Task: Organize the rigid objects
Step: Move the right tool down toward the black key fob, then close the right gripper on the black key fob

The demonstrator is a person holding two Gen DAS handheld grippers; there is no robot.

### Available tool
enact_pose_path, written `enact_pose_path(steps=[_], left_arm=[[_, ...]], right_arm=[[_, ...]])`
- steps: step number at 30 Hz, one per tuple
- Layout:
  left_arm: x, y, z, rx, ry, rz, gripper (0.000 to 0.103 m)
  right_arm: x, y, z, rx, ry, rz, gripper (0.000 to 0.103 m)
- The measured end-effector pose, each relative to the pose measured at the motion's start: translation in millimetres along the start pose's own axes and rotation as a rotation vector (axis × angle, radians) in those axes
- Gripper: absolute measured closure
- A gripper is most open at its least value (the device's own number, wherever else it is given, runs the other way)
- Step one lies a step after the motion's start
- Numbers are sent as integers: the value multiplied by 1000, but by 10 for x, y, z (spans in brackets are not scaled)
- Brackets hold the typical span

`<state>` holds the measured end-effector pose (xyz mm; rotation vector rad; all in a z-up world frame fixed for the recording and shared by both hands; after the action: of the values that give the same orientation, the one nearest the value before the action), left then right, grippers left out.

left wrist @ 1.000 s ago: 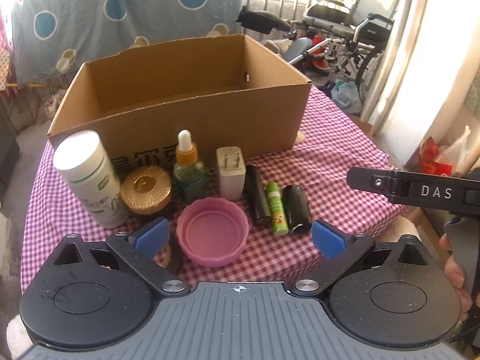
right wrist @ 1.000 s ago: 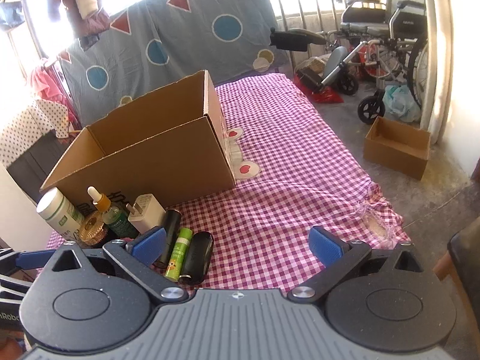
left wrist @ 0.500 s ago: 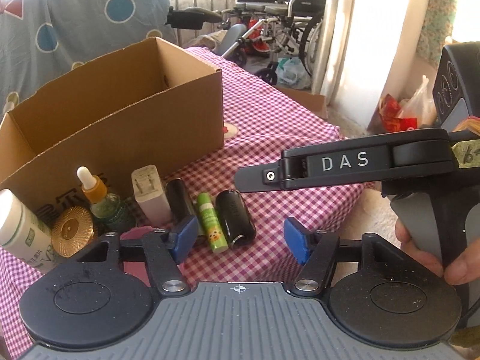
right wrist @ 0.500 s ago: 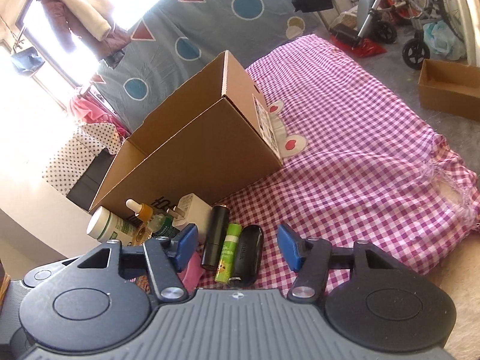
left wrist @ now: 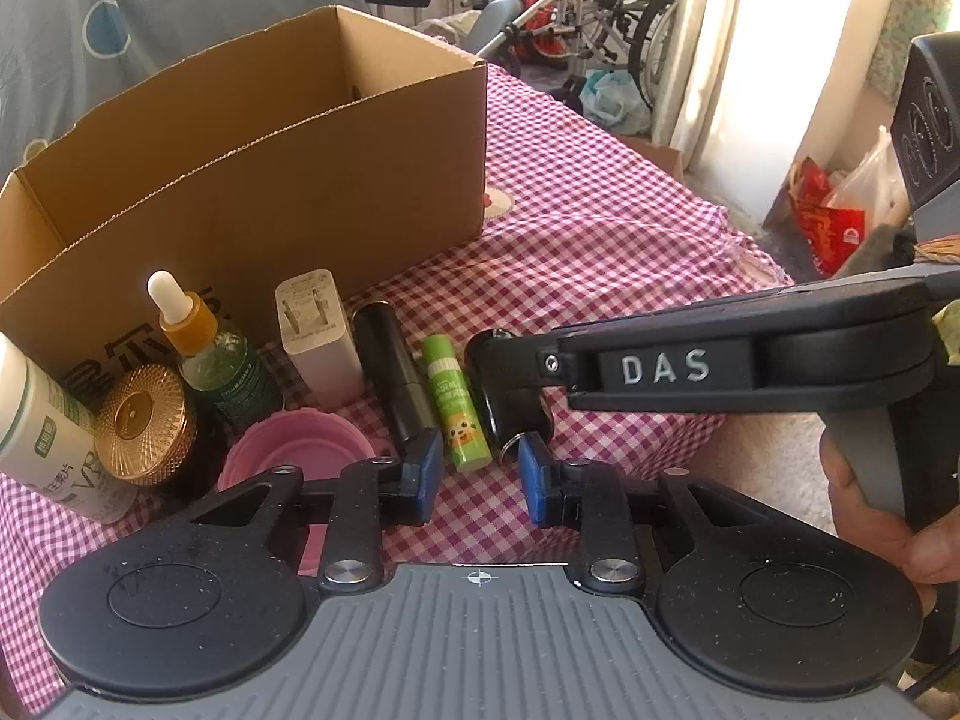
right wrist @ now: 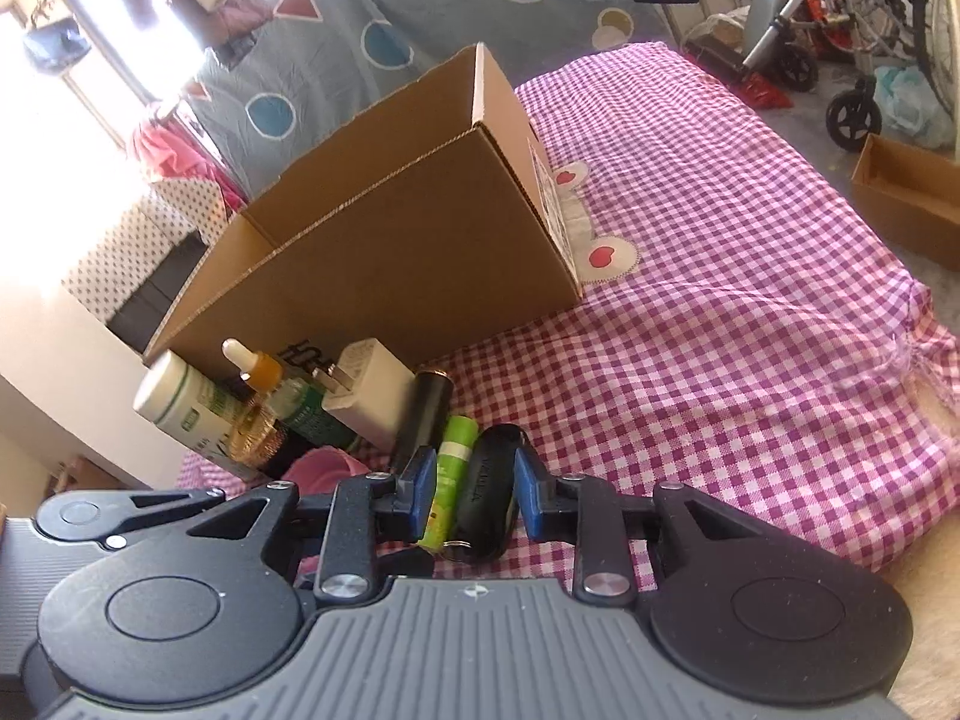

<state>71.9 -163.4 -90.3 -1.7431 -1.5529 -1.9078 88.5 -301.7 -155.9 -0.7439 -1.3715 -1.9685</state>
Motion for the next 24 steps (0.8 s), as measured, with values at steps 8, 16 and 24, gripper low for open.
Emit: enact_pose_path(steps=[8,16,24], left_arm=[[-14,-37,25,10,2,16,79],[-119,-3,11,4,-3,22,79],[-104,8,-23,-5,-4,17,78]], right_arm=[[-172,-41,126,155,-66,38,72],[-152,41,29,148,-68,23,71],[-74,56,-246,-7,8,53,71]])
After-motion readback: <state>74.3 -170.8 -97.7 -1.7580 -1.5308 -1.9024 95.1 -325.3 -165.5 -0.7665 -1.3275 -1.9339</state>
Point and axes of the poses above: each gripper's, at about its wrist camera, not at the fingertips, and x roughly against the way its jaws point, z to its left, y to its top, the point moved 8 cm from there along -x, roughly the way its jaws point, and after that the axes turned 13 degrees about -y, right-handed, at the moved point
